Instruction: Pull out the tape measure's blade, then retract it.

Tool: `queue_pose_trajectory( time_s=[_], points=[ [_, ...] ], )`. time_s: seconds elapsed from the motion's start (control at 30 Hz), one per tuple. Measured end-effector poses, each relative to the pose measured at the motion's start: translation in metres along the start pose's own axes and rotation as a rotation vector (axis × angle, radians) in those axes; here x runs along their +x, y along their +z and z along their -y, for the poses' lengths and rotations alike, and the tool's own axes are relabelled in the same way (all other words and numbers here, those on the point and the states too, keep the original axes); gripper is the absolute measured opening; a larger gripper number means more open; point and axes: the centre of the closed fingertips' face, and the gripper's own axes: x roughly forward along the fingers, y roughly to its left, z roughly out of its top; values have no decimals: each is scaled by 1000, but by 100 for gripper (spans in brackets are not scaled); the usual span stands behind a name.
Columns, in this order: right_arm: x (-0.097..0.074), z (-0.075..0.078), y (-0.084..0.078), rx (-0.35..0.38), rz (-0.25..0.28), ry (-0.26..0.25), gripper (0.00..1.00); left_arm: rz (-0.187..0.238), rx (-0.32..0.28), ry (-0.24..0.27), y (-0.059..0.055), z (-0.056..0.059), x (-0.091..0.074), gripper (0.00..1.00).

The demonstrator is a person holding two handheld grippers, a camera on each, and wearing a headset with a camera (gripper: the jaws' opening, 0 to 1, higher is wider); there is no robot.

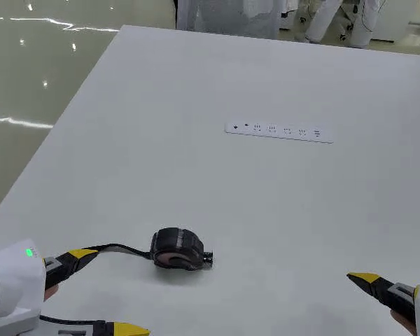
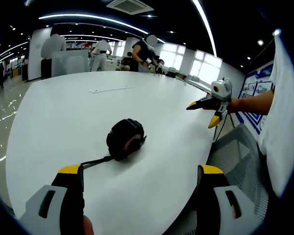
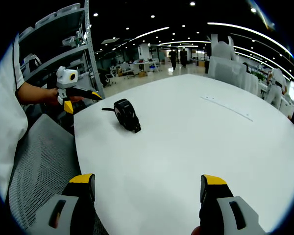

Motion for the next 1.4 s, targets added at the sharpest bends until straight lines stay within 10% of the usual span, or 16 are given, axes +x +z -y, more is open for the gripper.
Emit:
queue_pose_trajectory(
  time_s=[1.4],
  points=[
    [92,11,32,-124,-53,179,89,-160,167,-152,12,-33,69,84]
  ],
)
